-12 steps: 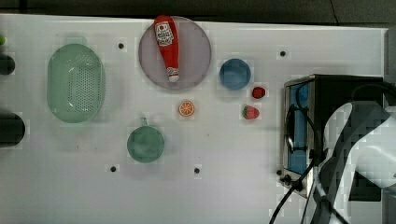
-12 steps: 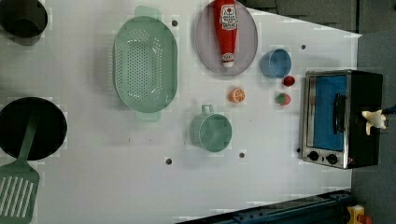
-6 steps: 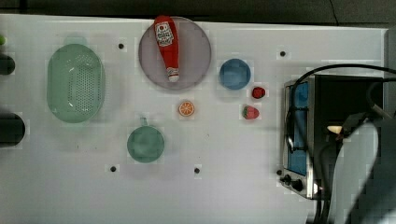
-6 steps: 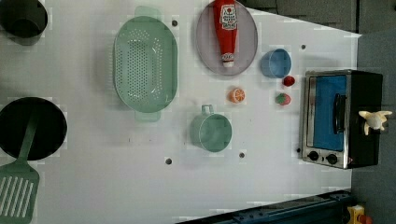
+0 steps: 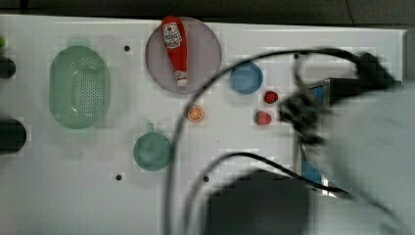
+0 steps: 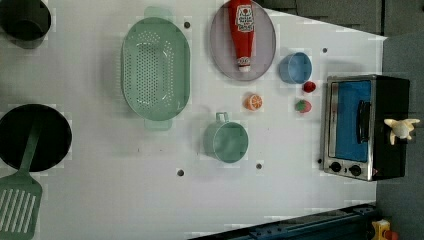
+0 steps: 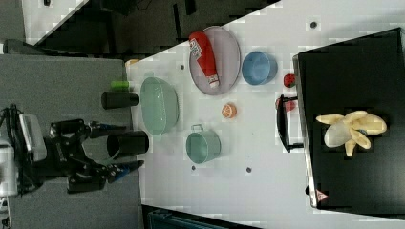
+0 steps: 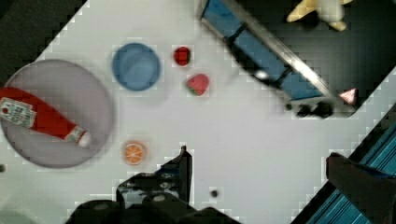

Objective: Pick banana from table and place on oven.

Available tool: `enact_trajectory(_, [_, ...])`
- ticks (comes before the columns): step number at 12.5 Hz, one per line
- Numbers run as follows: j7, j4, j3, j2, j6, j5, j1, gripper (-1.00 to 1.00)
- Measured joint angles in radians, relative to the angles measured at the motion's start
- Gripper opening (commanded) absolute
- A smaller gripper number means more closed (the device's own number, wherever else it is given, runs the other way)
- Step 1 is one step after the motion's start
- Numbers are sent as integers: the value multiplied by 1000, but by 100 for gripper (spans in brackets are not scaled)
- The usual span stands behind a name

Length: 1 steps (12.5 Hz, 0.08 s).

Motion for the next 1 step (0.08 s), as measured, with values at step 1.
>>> enact_trajectory(1, [74, 0, 33, 14, -1, -1, 11, 100])
